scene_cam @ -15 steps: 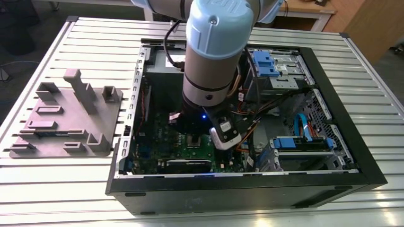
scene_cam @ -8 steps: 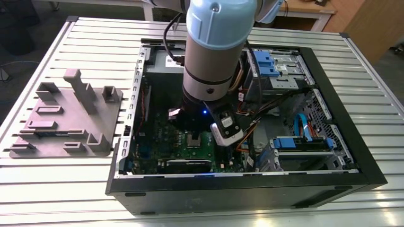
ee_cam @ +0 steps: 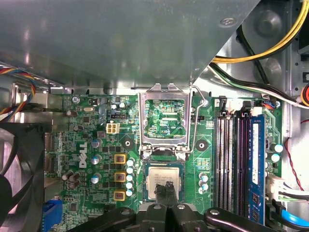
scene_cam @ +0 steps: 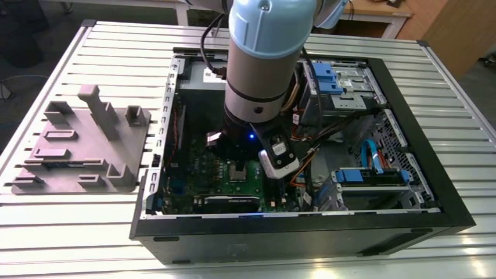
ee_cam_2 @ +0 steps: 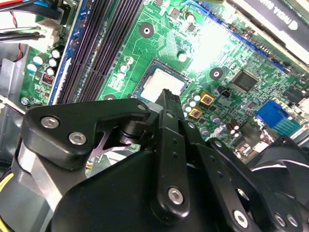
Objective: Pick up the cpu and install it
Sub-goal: 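Close the cpu cover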
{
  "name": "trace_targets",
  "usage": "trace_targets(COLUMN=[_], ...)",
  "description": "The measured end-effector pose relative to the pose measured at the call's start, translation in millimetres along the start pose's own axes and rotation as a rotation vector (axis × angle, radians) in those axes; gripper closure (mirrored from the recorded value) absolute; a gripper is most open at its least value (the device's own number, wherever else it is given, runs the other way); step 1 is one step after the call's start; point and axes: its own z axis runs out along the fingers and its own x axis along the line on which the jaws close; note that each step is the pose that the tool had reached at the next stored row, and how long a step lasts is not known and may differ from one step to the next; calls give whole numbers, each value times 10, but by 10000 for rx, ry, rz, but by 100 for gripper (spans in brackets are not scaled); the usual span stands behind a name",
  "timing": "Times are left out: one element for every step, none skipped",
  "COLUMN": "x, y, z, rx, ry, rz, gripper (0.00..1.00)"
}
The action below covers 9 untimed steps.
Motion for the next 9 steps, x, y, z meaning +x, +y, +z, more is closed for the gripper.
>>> trace_targets(x=[0, 0, -2, -6, -14, -23, -34, -46, -58], y=[0, 0, 0, -1, 0, 0, 0, 0, 0], z=[-1, -1, -1, -2, -2, -2, -2, -2, -3], rx=[0, 1, 1, 2, 1, 2, 1, 0, 1], ry=[0, 0, 1, 1, 1, 1, 0, 0, 0], rz=[0, 0, 0, 0, -1, 0, 0, 0, 0], gripper=[90, 90, 90, 90, 90, 90, 90, 90, 90])
